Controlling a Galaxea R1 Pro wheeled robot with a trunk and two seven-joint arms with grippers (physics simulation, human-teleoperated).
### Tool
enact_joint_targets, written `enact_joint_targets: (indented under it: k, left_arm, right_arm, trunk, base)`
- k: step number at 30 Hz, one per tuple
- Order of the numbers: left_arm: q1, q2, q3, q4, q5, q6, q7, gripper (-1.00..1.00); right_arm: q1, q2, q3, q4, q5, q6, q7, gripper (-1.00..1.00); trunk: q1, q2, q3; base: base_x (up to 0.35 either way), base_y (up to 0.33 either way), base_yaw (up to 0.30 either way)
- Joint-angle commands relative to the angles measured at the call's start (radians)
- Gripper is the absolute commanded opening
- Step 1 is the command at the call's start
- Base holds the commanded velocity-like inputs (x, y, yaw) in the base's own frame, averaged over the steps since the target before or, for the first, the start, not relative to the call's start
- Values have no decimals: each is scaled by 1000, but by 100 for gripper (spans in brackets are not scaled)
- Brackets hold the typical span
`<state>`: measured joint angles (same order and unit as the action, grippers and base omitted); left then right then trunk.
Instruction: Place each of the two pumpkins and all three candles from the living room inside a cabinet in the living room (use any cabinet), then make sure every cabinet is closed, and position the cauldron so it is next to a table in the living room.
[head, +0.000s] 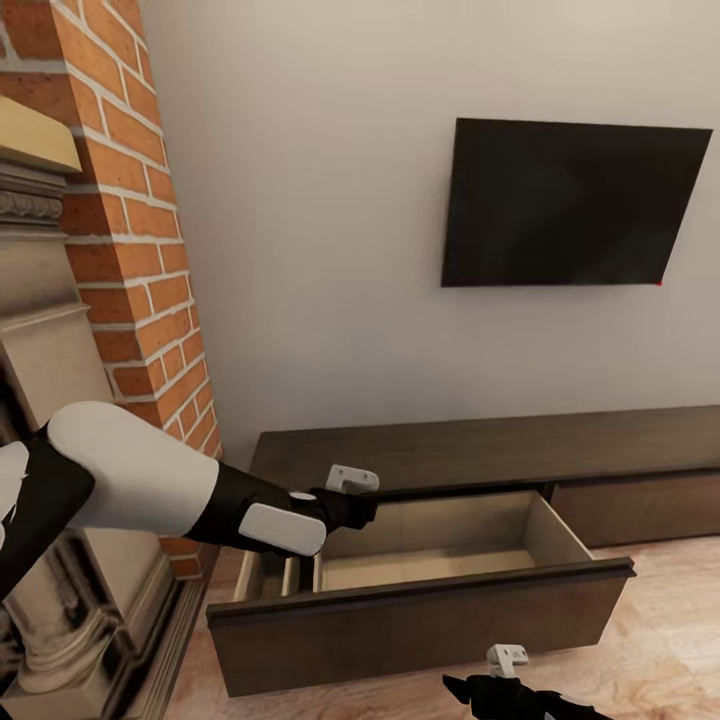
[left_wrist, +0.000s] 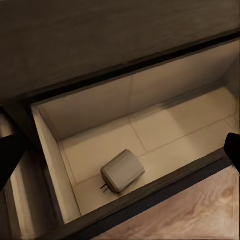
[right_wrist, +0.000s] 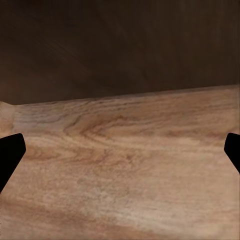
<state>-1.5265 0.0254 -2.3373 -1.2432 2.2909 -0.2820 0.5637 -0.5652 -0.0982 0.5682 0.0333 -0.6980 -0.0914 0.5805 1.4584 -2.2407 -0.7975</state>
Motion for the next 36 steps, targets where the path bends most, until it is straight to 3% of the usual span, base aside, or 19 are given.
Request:
enact_joint_targets:
  k: [1, 9, 18, 19, 22, 24, 25, 27, 28, 30, 32, 34, 36]
  left_arm:
    - [-1, 2, -2, -12, 9, -16, 4, 100]
    - [0, 6, -8, -157, 15, -155, 149, 100]
    - [0, 3, -10, -232, 5, -244, 204, 100]
    - [0, -4, -11, -249, -11, -268, 205, 100]
    - [1, -12, -11, -265, -17, -282, 208, 100]
    - [6, -56, -13, -274, -27, -305, 232, 100]
    - [71, -182, -14, -273, -115, -313, 468, 100]
    - [123, -195, -14, -249, -166, -306, 518, 100]
    - [207, -200, -14, -174, -191, -291, 540, 100]
    - [300, -200, -14, -88, -220, -258, 548, 100]
    - [379, -200, -14, -29, -294, -227, 559, 100]
    - [431, -199, -14, -1, -375, -210, 592, 100]
    - [458, -192, -14, 11, -410, -203, 623, 100]
  right_arm:
    - [-1, 1, 9, 4, -6, -6, 3, 100]
    - [-1, 2, 9, 4, -6, -7, -24, 100]
    - [-1, 2, 9, 4, -6, -8, -38, 100]
    - [0, 2, 9, 4, -6, -13, -59, 100]
    - [1, 2, 9, 4, -6, -27, -73, 100]
    - [2, 5, 9, 4, -6, -30, -91, 100]
    - [2, 9, 9, 4, -6, -31, -96, 100]
    - [2, 9, 9, 4, -6, -31, -97, 100]
    - [2, 10, 9, 4, -6, -31, -97, 100]
    - [2, 10, 9, 4, -6, -31, -97, 100]
    - [2, 9, 9, 4, -6, -32, -97, 100]
    - [2, 6, 9, 4, -6, -32, -97, 100]
    - [2, 4, 8, 4, -6, -33, -100, 100]
  trunk:
    - [-4, 7, 2]
    - [-35, 63, 27]
    - [-69, 126, 55]
    - [-73, 133, 58]
    - [-85, 154, 68]
    - [-92, 168, 74]
    - [-96, 175, 77]
    - [-104, 189, 84]
    - [-108, 196, 87]
    - [-115, 210, 93]
    - [-123, 224, 99]
    - [-131, 238, 105]
    - [-138, 252, 112]
  base:
    - [0, 0, 0]
    - [0, 0, 0]
    - [0, 0, 0]
    - [0, 0, 0]
    - [0, 0, 0]
    - [0, 0, 0]
    - [0, 0, 0]
    - [0, 0, 0]
    - [0, 0, 0]
    - [0, 0, 0]
    - [0, 0, 0]
    - [0, 0, 0]
    - [0, 0, 0]
